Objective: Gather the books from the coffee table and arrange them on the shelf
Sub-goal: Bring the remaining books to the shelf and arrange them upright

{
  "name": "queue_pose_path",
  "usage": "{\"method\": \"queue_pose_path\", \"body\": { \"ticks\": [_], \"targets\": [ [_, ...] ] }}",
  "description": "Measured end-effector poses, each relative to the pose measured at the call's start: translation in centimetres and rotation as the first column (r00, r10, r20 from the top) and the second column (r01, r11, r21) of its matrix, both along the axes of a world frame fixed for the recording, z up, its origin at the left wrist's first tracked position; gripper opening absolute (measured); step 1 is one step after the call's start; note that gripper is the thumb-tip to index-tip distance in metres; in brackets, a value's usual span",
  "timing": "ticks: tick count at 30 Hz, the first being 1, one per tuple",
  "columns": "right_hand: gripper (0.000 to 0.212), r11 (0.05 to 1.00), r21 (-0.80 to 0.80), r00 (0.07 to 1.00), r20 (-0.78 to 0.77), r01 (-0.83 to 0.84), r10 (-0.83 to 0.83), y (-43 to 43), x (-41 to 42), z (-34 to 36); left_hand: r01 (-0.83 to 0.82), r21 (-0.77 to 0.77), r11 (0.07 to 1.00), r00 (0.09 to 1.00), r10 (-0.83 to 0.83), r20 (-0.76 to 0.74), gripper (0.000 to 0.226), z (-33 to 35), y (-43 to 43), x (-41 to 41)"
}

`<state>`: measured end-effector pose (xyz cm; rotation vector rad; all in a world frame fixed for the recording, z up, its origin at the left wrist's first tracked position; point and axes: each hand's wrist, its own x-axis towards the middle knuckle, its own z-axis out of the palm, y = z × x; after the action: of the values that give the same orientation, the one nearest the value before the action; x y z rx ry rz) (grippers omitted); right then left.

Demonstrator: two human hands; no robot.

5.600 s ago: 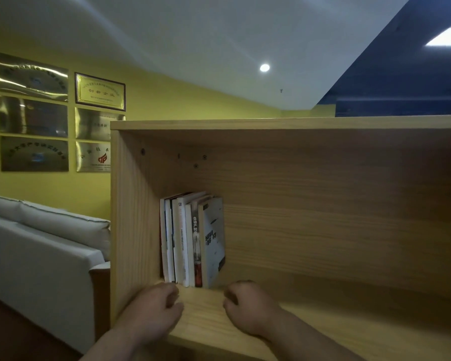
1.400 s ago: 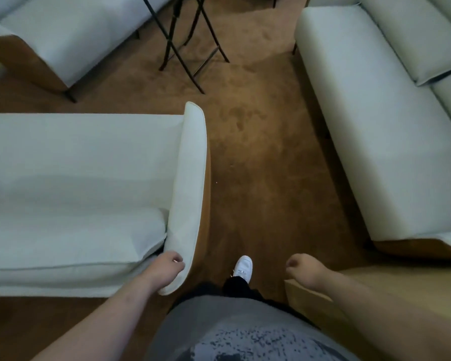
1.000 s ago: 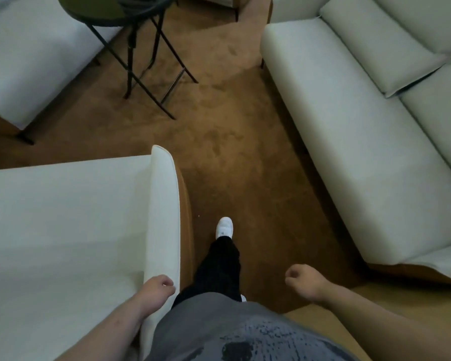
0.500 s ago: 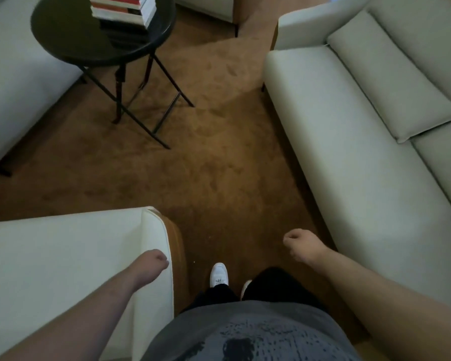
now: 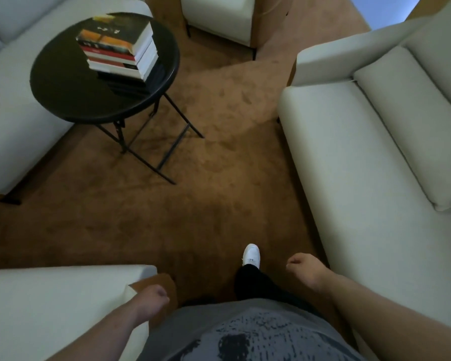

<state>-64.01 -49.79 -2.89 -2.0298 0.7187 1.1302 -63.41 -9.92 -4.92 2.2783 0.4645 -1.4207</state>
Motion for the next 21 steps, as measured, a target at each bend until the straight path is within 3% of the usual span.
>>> {"method": "queue_pose_path", "body": {
  "ticks": [4, 9, 16, 21],
  "targets": [
    [0.03, 0.993, -0.061, 0.994, -0.047, -0.098, 0.095, -4.7, 6.5, -0.5, -0.057, -0.04, 0.998, 0.992, 0.061, 0.109, 0.02, 1.3, -4.4, 9.1],
    [0.031, 0.978, -0.144, 0.987, -0.089, -0.148, 0.136, -8.6, 13.2, -2.4, -0.182, -0.197, 0.963, 0.957, 0.22, 0.189, 0.02, 3.0, -9.9, 19.3],
    [0.023, 0.92, -0.152, 0.926, -0.175, -0.362, 0.335, -7.7, 25.6, -2.9, -0.113, -0.195, 0.974, 0.985, 0.135, 0.106, 0.015, 0.6, -9.0, 29.2],
    [0.012, 0.905, -0.125, 0.909, -0.151, -0.407, 0.388, -5.9, 38.4, -0.3, -0.178, -0.155, 0.972, 0.979, 0.191, 0.071, 0.007, -0.7, -5.1, 36.2]
  ]
}}
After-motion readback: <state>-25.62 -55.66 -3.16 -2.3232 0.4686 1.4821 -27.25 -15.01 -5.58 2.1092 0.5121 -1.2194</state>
